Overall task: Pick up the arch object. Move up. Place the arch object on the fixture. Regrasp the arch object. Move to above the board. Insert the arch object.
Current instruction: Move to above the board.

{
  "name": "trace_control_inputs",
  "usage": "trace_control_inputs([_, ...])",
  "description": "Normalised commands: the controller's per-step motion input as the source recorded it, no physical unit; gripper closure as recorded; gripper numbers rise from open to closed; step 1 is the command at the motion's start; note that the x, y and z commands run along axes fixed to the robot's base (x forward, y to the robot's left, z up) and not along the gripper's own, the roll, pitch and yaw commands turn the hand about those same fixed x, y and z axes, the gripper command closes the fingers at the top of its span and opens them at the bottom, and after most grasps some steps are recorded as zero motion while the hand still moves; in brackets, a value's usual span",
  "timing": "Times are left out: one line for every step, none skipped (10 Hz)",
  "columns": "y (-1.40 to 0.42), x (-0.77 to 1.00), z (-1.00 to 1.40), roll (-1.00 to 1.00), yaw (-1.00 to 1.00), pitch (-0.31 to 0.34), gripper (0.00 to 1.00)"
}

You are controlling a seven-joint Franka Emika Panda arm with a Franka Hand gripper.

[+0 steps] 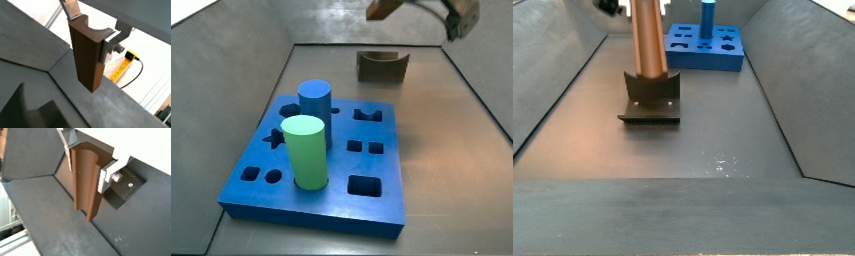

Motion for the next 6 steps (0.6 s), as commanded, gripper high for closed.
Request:
trace_control_inputs([0.1,-0.07,1.0,-0.07,-0.05,-0.044,1.0])
trace_control_inputs([0.09,-0.07,1.0,-0.07,-0.06,-0.035,1.0])
trace_control_inputs([0.09,-0.08,1.0,-0.08,-0.06,-0.025,1.0])
trace_control_inputs([0.08,-0.09,1.0,-0.08,-0.06,-0.01,1.0])
trace_control_inputs([0.08,-0.09,1.0,-0.08,-0.06,0.002,1.0])
trace_control_inputs([0.07,-0.09,1.0,-0.09,-0.05,0.014,1.0])
